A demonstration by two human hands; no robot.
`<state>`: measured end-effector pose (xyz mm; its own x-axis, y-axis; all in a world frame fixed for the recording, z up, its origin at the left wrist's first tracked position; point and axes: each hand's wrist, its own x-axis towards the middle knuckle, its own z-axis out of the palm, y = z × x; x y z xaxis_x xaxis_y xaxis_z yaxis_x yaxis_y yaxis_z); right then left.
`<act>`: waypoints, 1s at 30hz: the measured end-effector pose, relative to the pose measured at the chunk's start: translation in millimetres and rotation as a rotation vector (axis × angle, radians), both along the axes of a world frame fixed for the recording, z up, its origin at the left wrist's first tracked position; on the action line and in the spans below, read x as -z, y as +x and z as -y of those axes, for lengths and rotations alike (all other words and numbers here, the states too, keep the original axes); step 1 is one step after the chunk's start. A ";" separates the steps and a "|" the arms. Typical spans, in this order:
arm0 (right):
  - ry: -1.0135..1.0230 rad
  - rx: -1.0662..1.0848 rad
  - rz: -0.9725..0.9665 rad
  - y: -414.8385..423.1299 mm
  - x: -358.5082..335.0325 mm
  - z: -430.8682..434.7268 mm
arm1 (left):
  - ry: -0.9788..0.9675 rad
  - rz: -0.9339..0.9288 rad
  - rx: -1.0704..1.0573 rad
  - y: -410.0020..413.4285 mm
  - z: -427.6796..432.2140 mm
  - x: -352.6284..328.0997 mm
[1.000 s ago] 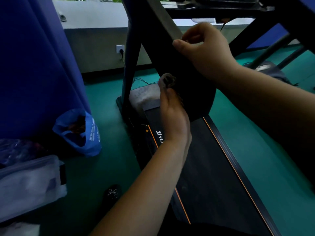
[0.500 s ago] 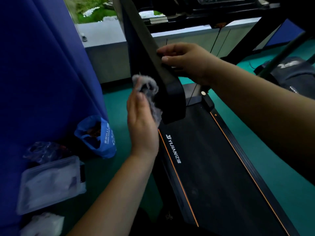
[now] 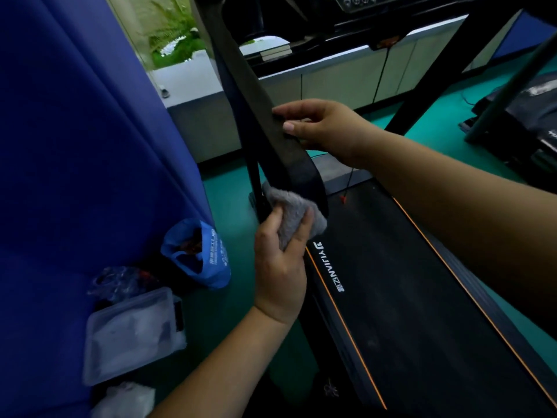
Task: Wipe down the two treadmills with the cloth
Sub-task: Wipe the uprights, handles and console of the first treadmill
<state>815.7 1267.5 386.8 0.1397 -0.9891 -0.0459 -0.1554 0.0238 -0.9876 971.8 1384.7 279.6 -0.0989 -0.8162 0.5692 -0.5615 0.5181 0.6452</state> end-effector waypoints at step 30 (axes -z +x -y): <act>0.014 0.216 0.072 7.8 45.8 -89.6 | 0.209 0.529 0.153 -3.2 325.0 -128.9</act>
<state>823.5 1357.1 340.9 -0.0715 -0.9958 -0.0571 -0.0742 0.0624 -0.9953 968.6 1059.8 408.5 -0.4509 -0.8599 0.2391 -0.7639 0.5104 0.3950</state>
